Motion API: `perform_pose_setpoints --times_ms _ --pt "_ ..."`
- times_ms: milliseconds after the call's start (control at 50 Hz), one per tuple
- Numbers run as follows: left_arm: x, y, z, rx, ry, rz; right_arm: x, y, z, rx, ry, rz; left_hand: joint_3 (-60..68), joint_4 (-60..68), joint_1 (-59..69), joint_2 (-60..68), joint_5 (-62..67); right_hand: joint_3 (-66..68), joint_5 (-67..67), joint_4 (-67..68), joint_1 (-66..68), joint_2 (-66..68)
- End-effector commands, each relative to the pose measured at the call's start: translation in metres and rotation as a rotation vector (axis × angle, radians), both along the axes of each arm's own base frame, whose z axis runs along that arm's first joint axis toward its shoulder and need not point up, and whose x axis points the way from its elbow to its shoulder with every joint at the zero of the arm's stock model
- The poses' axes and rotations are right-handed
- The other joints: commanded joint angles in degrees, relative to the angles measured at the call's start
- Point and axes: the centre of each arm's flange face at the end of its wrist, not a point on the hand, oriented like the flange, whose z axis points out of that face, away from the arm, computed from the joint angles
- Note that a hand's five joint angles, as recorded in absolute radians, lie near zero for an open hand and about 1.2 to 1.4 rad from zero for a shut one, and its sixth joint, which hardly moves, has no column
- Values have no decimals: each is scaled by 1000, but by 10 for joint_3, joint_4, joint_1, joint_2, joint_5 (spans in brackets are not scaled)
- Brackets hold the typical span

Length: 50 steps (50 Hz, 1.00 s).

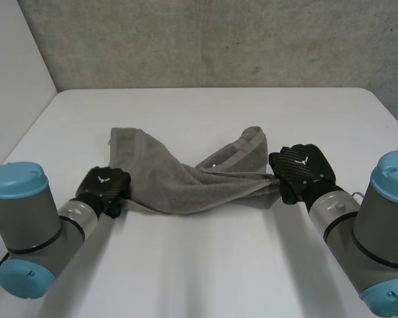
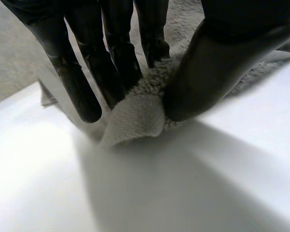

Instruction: Fold the towel.

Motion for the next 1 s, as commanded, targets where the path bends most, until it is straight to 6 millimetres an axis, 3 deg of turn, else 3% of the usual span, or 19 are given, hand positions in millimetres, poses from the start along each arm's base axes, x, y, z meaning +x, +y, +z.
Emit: perform_pose_setpoints --times_ms 20,240,300,340,380,400,440,460,500,620,740,900,940,960,1000 --pt "6 -8 15 -69 14 53 0 0 0 -1 -1 0 98 90 108 92 103 33 38 31 35 40" --pt "27 -23 33 -127 32 134 5 5 -2 20 7 44 98 90 108 92 103 33 38 31 35 40" --pt "42 -33 40 -149 37 186 10 14 -4 60 21 127 98 90 108 92 103 25 30 23 27 32" --pt "51 -40 44 -165 42 217 13 21 -4 104 33 186 98 90 108 92 103 -56 -51 -58 -53 -49" --pt "68 -50 52 -199 69 286 16 30 -3 182 53 256 98 90 108 92 103 -248 -243 -250 -246 -241" --pt "68 -50 52 -199 69 286 16 30 -3 183 53 257 98 90 108 92 103 -249 -244 -251 -247 -242" --pt "78 -56 59 -217 107 327 15 31 1 236 50 278 98 90 108 92 103 -428 -423 -430 -426 -421" --pt "78 -56 59 -217 107 328 15 31 1 236 50 278 98 90 108 92 103 -429 -424 -431 -427 -422" --pt "85 -60 63 -221 139 354 13 25 7 228 36 270 98 90 108 92 103 -552 -546 -554 -549 -544" --pt "91 -62 71 -237 163 371 -2 -3 18 170 24 207 98 90 108 92 103 -641 -636 -643 -639 -634" --pt "91 -60 70 -233 164 370 1 -11 29 100 49 238 98 90 108 92 103 -643 -638 -645 -641 -636" --pt "90 -59 69 -227 163 369 20 -14 33 -38 170 370 98 90 108 92 103 -624 -619 -626 -622 -617" --pt "90 -58 68 -225 164 370 45 -7 35 -102 202 453 98 90 108 92 103 -608 -602 -610 -605 -600" --pt "90 -58 68 -226 163 369 45 -7 35 -102 202 453 98 90 108 92 103 -608 -602 -609 -605 -600" --pt "90 -58 68 -224 164 370 68 -1 33 -138 221 522 98 90 108 92 103 -598 -592 -599 -595 -590"
